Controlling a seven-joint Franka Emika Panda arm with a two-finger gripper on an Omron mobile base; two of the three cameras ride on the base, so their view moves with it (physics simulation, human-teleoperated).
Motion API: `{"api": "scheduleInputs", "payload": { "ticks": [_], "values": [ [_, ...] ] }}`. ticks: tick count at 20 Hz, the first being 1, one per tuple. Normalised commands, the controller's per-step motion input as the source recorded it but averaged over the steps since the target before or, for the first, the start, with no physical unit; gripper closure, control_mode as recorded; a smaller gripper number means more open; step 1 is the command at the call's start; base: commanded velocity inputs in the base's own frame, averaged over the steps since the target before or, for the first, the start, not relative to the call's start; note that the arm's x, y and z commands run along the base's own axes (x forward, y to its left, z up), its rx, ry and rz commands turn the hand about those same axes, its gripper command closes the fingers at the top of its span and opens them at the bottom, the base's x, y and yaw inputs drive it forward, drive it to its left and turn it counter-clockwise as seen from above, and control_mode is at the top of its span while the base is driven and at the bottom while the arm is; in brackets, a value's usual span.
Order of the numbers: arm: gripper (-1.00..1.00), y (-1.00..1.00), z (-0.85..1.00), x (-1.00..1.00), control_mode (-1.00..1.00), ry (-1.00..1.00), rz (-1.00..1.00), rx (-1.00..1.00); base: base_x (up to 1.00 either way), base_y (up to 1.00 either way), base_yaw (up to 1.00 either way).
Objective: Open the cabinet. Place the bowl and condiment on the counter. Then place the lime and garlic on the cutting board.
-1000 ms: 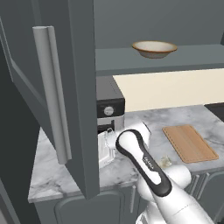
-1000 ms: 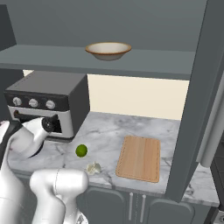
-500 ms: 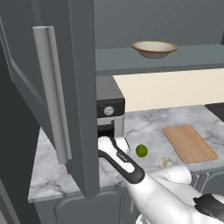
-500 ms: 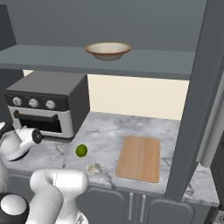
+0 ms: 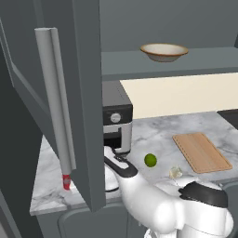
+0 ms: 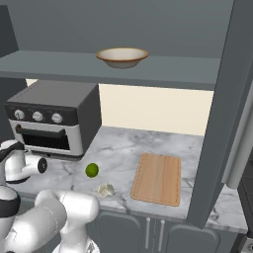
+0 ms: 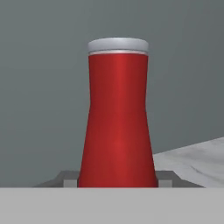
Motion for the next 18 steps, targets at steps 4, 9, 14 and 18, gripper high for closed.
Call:
{"api": "scheduleInputs", "payload": {
  "ticks": [4, 9, 14, 18],
  "values": [
    [1.00, 0.20, -0.24, 0.25, -1.00, 0.01, 0.01, 0.00, 0.00, 0.00, 0.00],
    [1.00, 0.24, -0.18, 0.01, -1.00, 0.04, 0.00, 0.00, 0.00, 0.00, 0.00],
    [1.00, 0.09, -0.14, 0.00, -1.00, 0.04, 0.00, 0.00, 0.00, 0.00, 0.00],
    [1.00, 0.07, -0.09, 0.00, -1.00, 0.01, 0.00, 0.00, 0.00, 0.00, 0.00]
  ]
}}
